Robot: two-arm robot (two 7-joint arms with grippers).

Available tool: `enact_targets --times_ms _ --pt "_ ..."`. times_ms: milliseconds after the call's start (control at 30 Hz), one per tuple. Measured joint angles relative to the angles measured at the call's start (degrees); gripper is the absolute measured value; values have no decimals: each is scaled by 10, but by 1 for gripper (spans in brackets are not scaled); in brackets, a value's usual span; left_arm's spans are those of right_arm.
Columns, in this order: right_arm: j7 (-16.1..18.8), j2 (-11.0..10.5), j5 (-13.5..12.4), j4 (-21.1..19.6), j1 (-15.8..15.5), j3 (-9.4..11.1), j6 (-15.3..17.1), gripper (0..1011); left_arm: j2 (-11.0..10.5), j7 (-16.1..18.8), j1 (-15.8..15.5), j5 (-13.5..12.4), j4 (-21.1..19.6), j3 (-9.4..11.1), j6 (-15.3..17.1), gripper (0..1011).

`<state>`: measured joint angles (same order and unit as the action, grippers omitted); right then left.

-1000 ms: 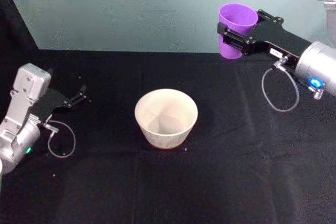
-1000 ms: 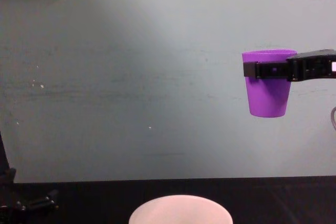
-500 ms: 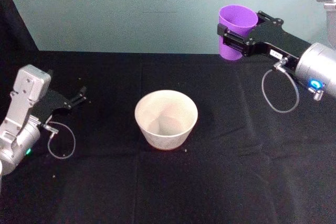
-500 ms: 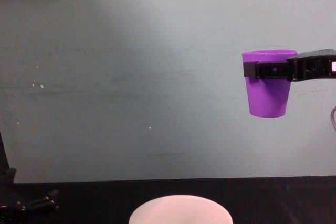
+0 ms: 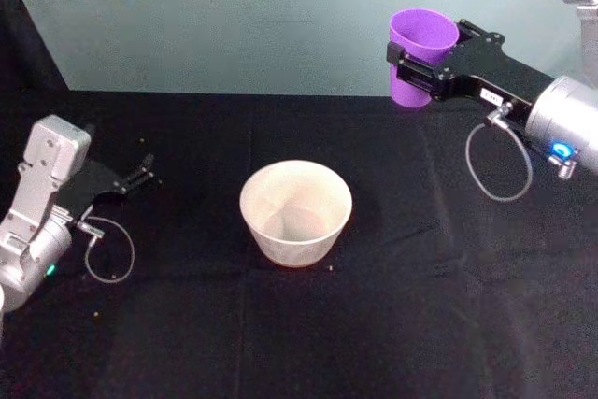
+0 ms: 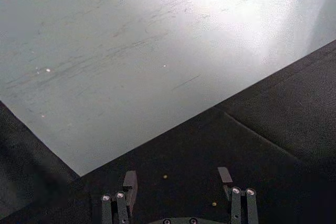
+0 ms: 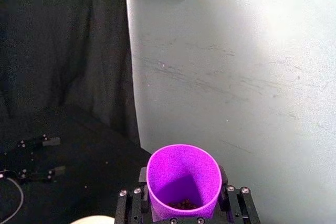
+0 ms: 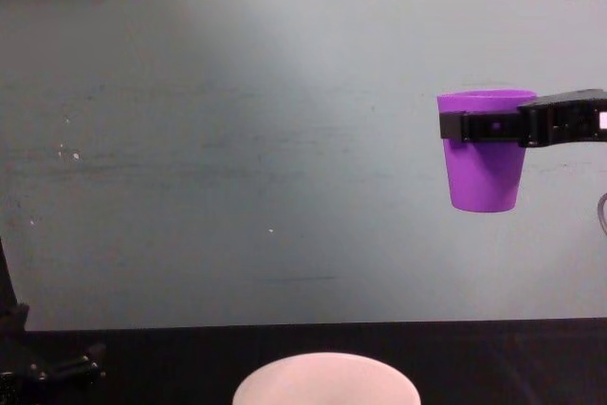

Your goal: Pick up the cup and pour the mung beans from the cup into the bowl.

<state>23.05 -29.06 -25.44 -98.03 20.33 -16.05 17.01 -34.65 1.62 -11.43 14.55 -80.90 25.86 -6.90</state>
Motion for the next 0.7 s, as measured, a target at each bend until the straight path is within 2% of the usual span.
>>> enact_targets --times_ms 700 --pt "0 0 0 0 0 0 0 729 0 0 0 0 0 0 0 1000"
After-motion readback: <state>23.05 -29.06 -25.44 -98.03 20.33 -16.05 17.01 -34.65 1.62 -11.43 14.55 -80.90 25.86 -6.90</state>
